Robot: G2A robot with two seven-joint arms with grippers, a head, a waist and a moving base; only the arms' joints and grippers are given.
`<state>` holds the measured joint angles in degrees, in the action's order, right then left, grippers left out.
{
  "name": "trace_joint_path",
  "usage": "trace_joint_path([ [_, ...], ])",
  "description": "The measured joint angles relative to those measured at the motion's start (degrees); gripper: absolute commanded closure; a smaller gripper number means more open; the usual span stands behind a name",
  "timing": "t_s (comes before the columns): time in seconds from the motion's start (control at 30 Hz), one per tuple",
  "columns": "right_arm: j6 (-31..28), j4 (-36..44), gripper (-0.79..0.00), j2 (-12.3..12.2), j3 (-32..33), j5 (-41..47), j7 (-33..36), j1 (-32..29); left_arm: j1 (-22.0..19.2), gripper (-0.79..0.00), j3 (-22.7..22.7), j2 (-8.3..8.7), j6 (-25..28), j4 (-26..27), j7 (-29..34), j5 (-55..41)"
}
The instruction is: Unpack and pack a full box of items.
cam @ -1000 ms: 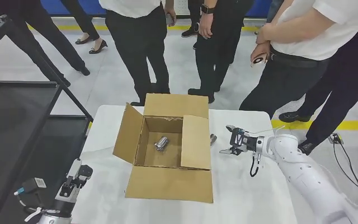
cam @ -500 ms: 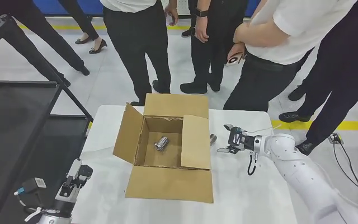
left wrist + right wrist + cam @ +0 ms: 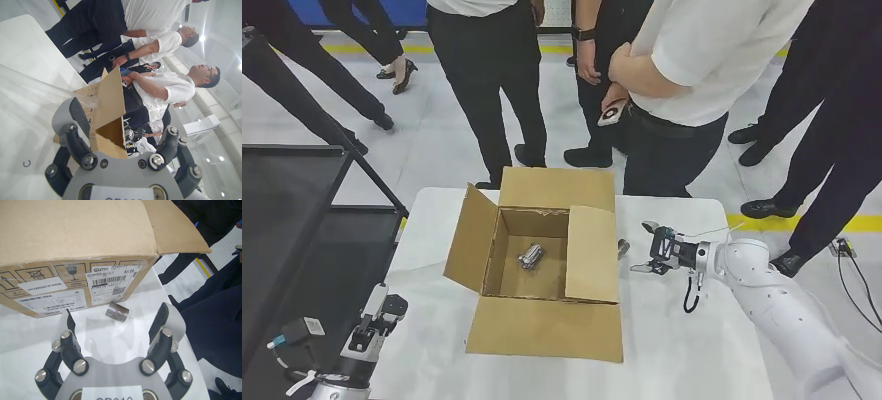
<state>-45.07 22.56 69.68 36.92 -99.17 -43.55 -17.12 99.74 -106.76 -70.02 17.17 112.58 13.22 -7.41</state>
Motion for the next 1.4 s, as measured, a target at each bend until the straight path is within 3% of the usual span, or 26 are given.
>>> trace_joint_path([
  [0.4,-0.9,2.1,-0.785,0.5,2.3,7.1,13.0,-3.0,0.0,-0.785,0.0,0.00,0.0,0.0,0.0,0.0],
  [0.9,1.1,-2.3,-0.785,3.8,2.4,12.5,19.5,-1.8,0.0,-0.785,0.0,0.00,0.0,0.0,0.0,0.0],
  [1.2,1.7,-2.4,-0.785,3.9,2.4,12.5,20.2,-1.7,0.0,-0.785,0.0,0.00,0.0,0.0,0.0,0.0],
  [1.4,3.5,1.0,-0.785,4.3,3.2,15.2,25.5,-3.5,0.0,-0.785,0.0,0.00,0.0,0.0,0.0,0.0],
])
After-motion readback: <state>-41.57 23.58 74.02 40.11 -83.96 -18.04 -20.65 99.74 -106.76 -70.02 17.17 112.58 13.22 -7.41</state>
